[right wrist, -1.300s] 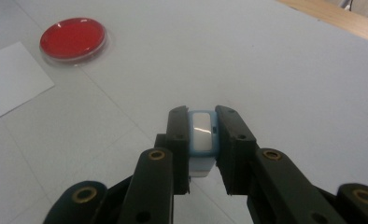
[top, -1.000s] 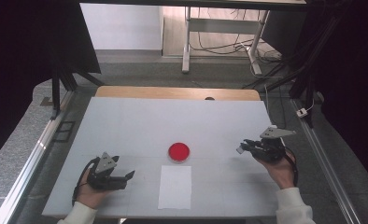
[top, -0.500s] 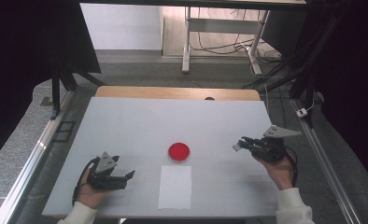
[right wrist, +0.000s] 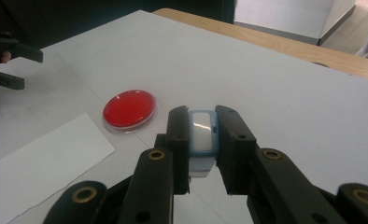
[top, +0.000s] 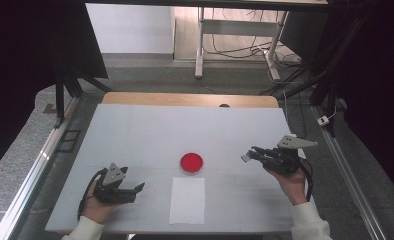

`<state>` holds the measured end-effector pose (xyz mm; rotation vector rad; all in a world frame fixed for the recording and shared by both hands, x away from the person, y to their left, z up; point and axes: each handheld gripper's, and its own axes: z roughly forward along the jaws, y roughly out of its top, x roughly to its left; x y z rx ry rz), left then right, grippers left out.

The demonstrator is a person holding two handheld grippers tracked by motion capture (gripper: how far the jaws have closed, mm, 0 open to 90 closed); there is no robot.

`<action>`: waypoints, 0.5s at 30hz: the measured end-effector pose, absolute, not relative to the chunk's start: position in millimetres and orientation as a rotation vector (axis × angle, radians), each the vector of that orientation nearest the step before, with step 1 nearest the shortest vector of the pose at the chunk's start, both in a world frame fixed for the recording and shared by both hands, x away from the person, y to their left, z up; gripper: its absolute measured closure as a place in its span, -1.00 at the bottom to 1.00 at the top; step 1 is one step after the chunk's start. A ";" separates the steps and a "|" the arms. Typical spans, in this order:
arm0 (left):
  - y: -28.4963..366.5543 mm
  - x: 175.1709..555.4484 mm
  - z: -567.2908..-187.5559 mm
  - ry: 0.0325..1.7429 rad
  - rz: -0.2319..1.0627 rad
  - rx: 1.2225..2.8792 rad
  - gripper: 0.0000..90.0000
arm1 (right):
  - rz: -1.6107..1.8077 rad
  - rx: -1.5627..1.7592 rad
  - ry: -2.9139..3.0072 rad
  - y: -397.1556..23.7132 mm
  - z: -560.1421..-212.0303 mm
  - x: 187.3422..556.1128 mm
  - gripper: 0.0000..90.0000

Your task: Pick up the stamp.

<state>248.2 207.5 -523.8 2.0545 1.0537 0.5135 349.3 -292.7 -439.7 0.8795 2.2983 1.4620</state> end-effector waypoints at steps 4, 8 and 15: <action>207.5 248.2 -523.9 1.054 0.512 2.051 -0.61 | 1.468 0.865 2.298 -287.6 -439.7 347.8 0.68; 207.4 248.2 -523.9 1.056 0.513 2.051 -0.61 | 1.489 0.859 2.301 -283.7 -440.4 347.3 0.68; 207.0 248.4 -524.1 1.055 0.509 2.054 -0.61 | 1.491 0.824 2.337 -269.7 -443.9 345.0 0.67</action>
